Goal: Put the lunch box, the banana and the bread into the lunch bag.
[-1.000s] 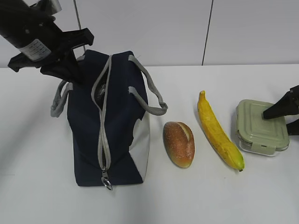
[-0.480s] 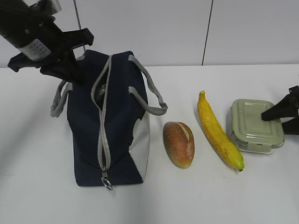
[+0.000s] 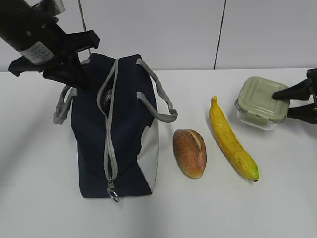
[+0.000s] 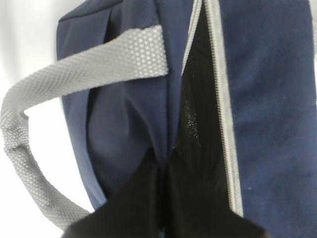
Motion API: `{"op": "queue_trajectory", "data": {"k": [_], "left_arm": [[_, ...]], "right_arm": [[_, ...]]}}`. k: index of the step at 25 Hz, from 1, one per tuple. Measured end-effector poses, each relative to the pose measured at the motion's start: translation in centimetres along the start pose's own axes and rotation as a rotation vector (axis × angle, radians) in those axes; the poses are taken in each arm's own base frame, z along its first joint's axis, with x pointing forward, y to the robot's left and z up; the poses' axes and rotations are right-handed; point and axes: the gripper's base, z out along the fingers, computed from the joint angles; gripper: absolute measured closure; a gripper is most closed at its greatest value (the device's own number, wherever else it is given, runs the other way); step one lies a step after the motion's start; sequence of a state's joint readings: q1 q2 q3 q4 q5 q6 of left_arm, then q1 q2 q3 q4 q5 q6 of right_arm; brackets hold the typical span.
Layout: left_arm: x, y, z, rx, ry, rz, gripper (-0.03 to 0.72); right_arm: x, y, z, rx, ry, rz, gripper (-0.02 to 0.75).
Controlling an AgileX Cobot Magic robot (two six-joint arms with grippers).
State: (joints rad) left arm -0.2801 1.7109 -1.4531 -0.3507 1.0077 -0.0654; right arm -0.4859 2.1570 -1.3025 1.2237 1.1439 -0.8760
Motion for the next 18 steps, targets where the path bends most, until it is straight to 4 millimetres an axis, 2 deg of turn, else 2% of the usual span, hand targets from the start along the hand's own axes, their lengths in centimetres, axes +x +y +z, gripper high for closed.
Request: {"op": "queue_trajectory", "data": {"k": [5,7,11,15,18], "left_arm": [[0.0,0.0,0.0,0.001,0.003,-0.001,0.691],[0.1,0.0,0.0,0.004,0.008,-0.003,0.691],[0.2,-0.3,0.0,0.036,0.018,0.001,0.691],[0.2,-0.8,-0.1,0.087,0.025,0.012,0.691],[0.2,-1.0,-0.1,0.110,0.025,0.013,0.691]], "right_arm": [[-1.2,1.5,0.2,-0.101,-0.127,0.062,0.353],[-1.2,2.9,0.7,-0.107,-0.135,0.039,0.353],[-0.6,9.2,2.5,-0.154,-0.093,-0.100,0.353],[1.0,17.2,3.9,-0.246,-0.019,-0.232,0.353],[2.5,21.3,5.0,-0.282,0.054,-0.275,0.353]]}}
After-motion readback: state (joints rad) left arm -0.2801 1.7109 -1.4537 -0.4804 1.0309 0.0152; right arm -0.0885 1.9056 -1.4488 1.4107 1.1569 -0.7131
